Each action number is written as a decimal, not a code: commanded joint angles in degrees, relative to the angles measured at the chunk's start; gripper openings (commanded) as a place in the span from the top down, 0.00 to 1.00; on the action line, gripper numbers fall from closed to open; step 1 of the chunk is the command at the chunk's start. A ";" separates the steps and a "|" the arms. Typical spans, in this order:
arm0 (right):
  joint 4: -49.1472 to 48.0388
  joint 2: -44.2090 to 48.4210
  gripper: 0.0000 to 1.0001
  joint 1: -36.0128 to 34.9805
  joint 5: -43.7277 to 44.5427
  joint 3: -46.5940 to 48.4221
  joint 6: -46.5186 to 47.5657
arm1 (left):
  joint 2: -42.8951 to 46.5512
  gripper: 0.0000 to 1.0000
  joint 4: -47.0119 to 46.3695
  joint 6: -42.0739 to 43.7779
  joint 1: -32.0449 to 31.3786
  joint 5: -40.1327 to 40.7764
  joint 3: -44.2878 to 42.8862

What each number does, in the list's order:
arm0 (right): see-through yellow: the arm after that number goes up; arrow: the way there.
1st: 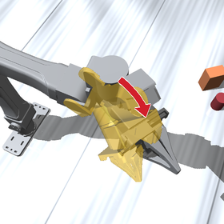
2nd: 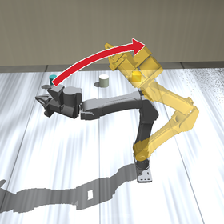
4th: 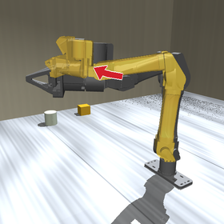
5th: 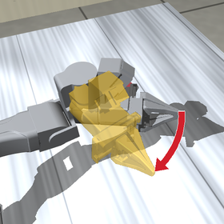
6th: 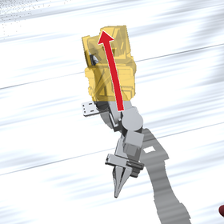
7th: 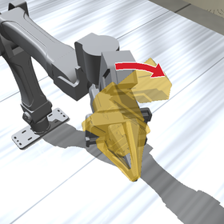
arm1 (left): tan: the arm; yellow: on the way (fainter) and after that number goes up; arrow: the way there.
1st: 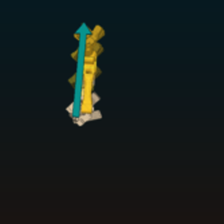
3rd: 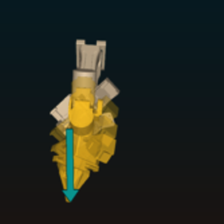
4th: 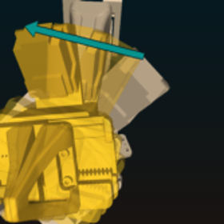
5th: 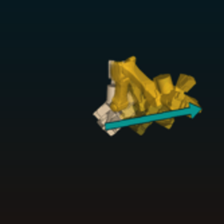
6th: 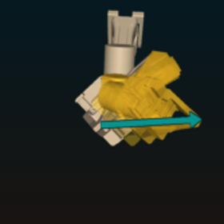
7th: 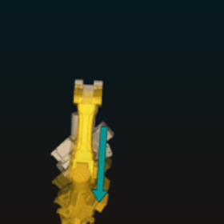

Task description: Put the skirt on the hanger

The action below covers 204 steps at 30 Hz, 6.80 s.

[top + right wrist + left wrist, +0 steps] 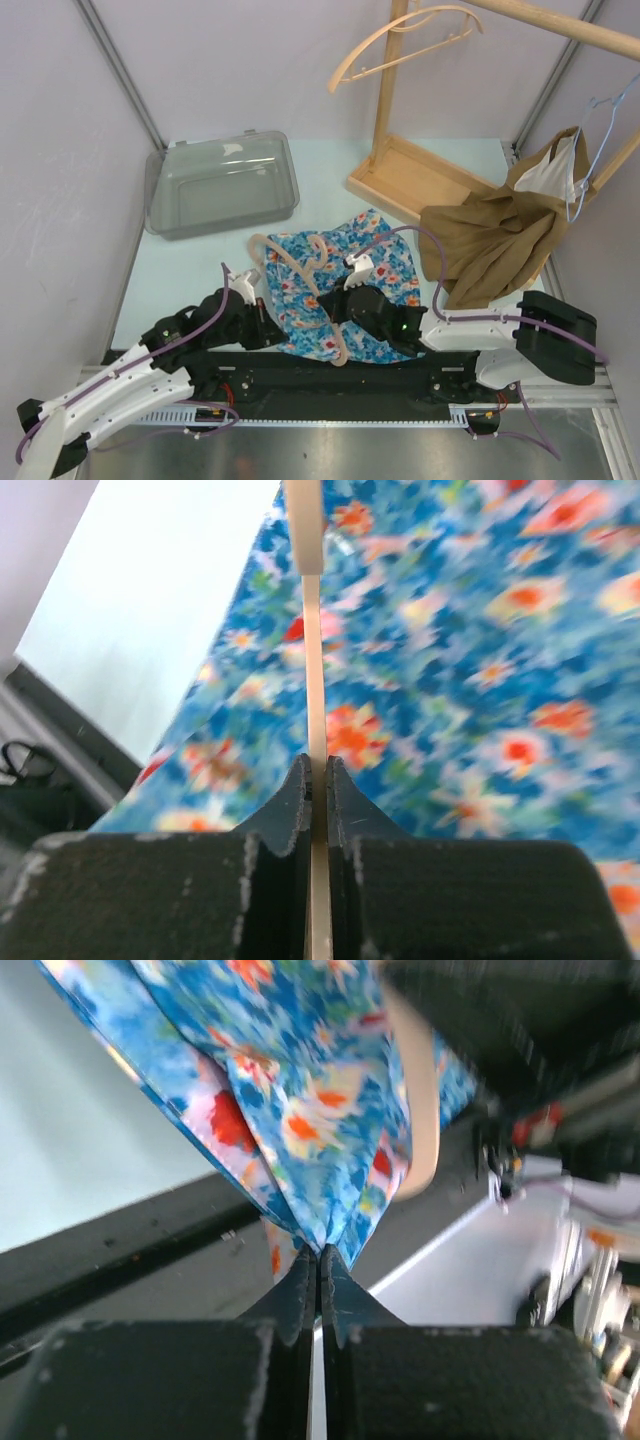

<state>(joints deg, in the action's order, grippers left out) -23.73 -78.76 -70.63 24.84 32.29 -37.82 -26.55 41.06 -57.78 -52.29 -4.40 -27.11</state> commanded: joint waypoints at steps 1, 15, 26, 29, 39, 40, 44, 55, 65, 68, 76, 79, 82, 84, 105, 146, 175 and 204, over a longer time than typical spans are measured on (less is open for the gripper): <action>4.21 3.08 1.00 3.21 3.55 2.68 5.48 | 0.53 1.00 -2.91 2.93 -0.53 -9.38 -0.92; 7.82 5.72 1.00 4.98 2.14 4.53 8.64 | 1.23 0.13 1.82 2.68 -0.88 0.25 -3.81; 8.70 4.94 1.00 3.04 2.32 4.88 6.89 | -7.46 0.02 2.03 -10.34 -0.36 26.99 -2.60; 9.22 5.20 1.00 2.69 3.11 4.88 5.83 | -12.38 0.03 -4.04 -9.81 2.36 26.73 -1.10; 10.89 5.46 1.00 2.69 2.76 5.94 4.78 | -28.64 0.05 -26.72 -0.76 11.07 20.23 2.59; 10.89 5.46 1.00 2.69 2.76 6.03 4.69 | -29.96 0.05 -28.82 0.55 11.68 19.53 2.59; 11.86 5.64 1.00 2.60 2.93 6.12 4.51 | -32.25 0.07 -33.23 2.84 14.93 17.68 2.33; 12.92 5.90 1.00 2.87 2.32 6.03 3.37 | -45.78 0.08 -36.84 7.15 20.82 18.12 -0.75; 14.23 6.87 1.00 3.13 2.67 5.68 2.05 | -50.09 0.53 -39.91 9.09 21.71 14.42 -1.98; 13.97 6.69 1.00 3.31 2.49 5.32 1.61 | -50.27 0.66 -40.44 9.88 21.79 13.81 -1.63; 14.23 6.51 1.00 3.22 3.02 5.15 0.82 | -51.59 1.00 -39.13 12.78 21.79 12.75 -3.03; 14.23 6.69 1.00 3.48 3.90 5.24 0.91 | -48.79 1.00 -38.16 13.31 21.79 12.84 -2.33; 14.32 6.78 1.00 3.66 4.34 5.15 0.82 | -43.96 1.00 -36.84 13.48 21.79 12.93 -1.46; 14.23 7.04 1.00 3.66 5.04 5.06 0.82 | -39.75 1.00 -34.83 13.39 21.79 13.71 -1.10; 13.97 6.08 1.00 3.75 6.62 5.68 -0.06 | -19.00 1.00 -19.10 9.35 21.80 22.94 4.00; 31.10 18.82 1.00 -5.83 16.90 6.37 7.32 | -21.80 0.26 -17.42 13.57 25.22 21.54 -1.62; 61.87 28.92 1.00 -7.06 -9.53 41.79 24.55 | -8.96 0.08 -17.16 45.91 25.31 -37.93 -35.19; 53.87 26.91 1.00 -7.06 -24.22 45.13 16.38 | -12.99 0.07 -23.39 46.61 21.89 -58.25 -24.57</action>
<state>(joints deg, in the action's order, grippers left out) 37.78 -52.38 -77.52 3.16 72.60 -20.16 -36.99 18.50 -14.35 -29.30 -58.74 -51.18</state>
